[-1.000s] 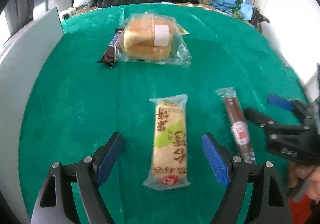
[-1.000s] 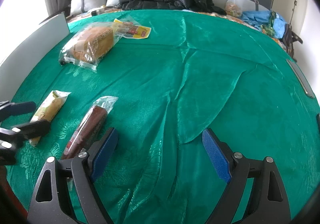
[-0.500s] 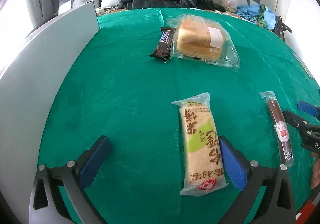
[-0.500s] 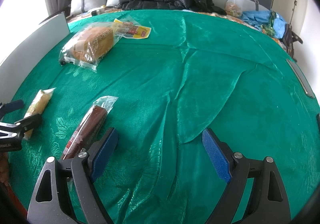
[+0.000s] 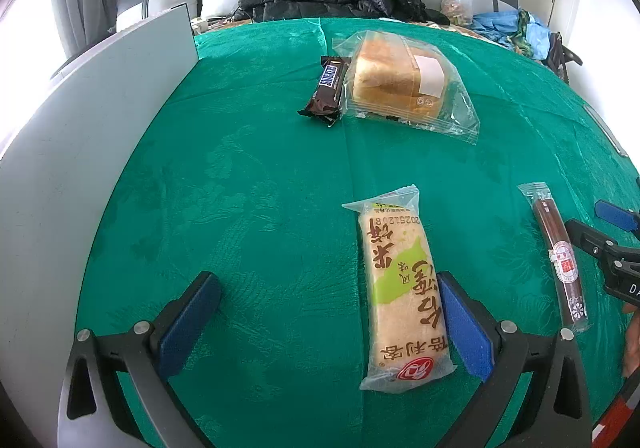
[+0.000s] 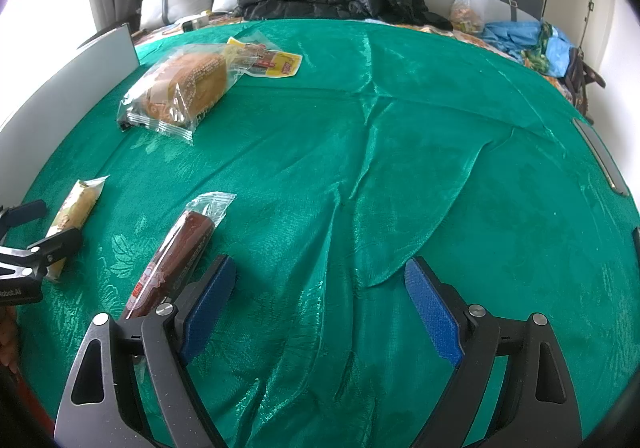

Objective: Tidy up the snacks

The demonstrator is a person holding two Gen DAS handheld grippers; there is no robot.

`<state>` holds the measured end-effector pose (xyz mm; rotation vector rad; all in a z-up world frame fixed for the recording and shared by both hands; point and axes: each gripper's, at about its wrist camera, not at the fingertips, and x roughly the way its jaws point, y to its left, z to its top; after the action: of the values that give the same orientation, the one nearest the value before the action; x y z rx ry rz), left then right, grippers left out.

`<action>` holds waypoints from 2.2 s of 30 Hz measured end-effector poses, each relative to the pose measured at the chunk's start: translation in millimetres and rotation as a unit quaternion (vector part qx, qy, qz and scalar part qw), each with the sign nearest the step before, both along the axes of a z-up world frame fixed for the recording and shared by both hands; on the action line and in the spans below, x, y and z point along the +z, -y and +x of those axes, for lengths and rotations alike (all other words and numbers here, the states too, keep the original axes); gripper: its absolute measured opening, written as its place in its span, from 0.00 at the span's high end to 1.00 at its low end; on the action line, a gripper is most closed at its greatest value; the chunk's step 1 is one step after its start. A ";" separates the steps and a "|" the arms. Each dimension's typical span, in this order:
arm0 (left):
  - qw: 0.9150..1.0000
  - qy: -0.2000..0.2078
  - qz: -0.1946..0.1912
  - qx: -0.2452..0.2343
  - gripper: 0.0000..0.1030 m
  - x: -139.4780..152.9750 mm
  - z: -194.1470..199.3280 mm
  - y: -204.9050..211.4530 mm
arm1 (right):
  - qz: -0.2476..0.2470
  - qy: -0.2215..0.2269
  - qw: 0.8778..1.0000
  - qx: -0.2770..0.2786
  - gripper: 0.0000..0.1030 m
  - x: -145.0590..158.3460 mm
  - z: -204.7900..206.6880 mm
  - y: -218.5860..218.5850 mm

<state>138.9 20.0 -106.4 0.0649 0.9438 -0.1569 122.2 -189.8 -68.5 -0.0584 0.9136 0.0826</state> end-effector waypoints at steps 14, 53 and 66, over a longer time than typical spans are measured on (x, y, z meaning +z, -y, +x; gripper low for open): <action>1.000 0.000 0.000 -0.002 0.00 1.3 -0.8 0.3 | 0.000 -0.001 1.000 0.000 0.13 0.1 0.2 0.2; 1.000 0.000 0.000 -0.001 0.00 0.7 -0.8 1.3 | 0.000 -0.001 1.000 0.000 0.13 0.4 0.6 0.5; 0.998 -0.024 0.008 -0.051 0.35 15.1 -6.4 20.7 | 0.162 -0.013 0.977 -0.136 0.13 26.5 -13.0 88.8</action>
<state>132.5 -0.7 -91.4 0.1245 0.9897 -0.2462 109.2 -278.6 -42.0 0.3703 0.9170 -0.0229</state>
